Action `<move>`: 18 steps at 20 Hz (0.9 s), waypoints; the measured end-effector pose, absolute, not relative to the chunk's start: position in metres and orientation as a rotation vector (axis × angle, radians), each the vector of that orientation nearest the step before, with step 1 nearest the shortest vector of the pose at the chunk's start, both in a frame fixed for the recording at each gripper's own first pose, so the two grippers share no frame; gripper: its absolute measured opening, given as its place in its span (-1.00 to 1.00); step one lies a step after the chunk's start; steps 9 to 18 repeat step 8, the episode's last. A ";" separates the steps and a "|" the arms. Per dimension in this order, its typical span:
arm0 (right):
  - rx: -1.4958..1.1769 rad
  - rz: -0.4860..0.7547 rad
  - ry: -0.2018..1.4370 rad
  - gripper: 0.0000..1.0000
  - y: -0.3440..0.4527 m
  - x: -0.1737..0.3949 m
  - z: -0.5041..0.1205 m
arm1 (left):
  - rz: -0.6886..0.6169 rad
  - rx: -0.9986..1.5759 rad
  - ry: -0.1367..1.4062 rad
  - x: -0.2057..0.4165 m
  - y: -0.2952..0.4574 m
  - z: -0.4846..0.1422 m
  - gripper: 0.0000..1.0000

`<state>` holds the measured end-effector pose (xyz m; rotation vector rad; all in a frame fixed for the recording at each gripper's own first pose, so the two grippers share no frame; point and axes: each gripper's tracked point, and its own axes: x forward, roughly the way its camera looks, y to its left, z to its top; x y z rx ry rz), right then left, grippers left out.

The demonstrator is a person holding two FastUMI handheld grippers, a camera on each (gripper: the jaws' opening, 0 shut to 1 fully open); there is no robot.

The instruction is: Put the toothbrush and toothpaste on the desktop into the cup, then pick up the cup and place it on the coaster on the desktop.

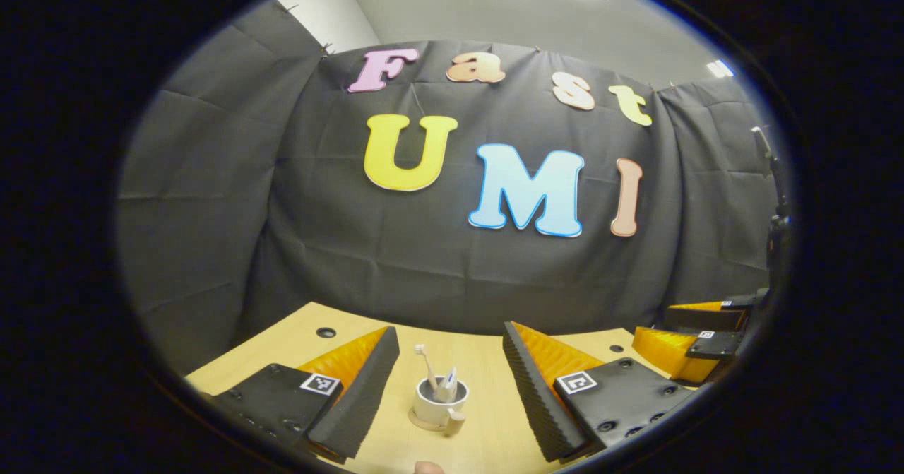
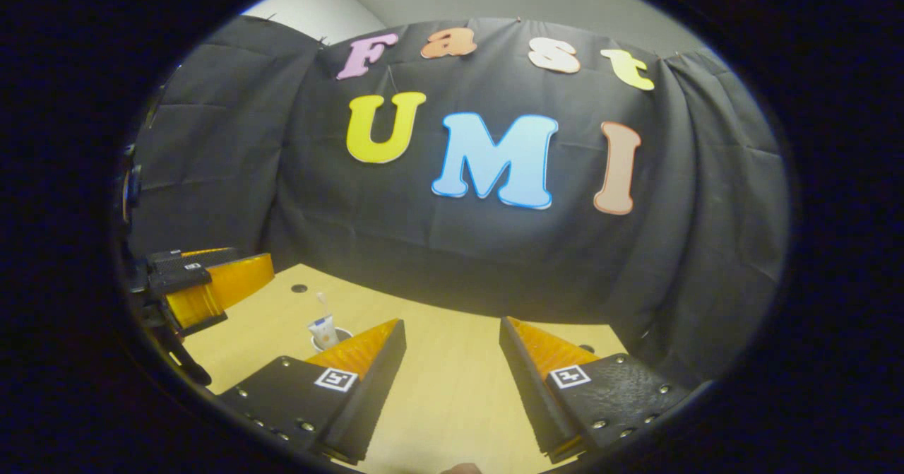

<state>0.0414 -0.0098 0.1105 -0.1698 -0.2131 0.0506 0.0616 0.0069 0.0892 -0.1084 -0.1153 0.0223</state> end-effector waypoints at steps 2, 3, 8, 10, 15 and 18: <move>-0.206 0.041 -0.274 0.63 -0.008 0.031 0.121 | 0.036 -0.104 -0.136 0.055 0.010 0.097 0.90; -0.213 0.039 -0.292 0.64 -0.007 0.028 0.123 | 0.042 -0.102 -0.144 0.052 0.010 0.099 0.90; -0.212 0.066 -0.299 0.63 -0.003 0.019 0.122 | 0.069 -0.114 -0.172 0.034 0.013 0.103 0.90; -0.212 0.066 -0.299 0.63 -0.003 0.019 0.122 | 0.069 -0.114 -0.172 0.034 0.013 0.103 0.90; -0.212 0.066 -0.299 0.63 -0.003 0.019 0.122 | 0.069 -0.114 -0.172 0.034 0.013 0.103 0.90; -0.212 0.066 -0.299 0.63 -0.003 0.019 0.122 | 0.069 -0.114 -0.172 0.034 0.013 0.103 0.90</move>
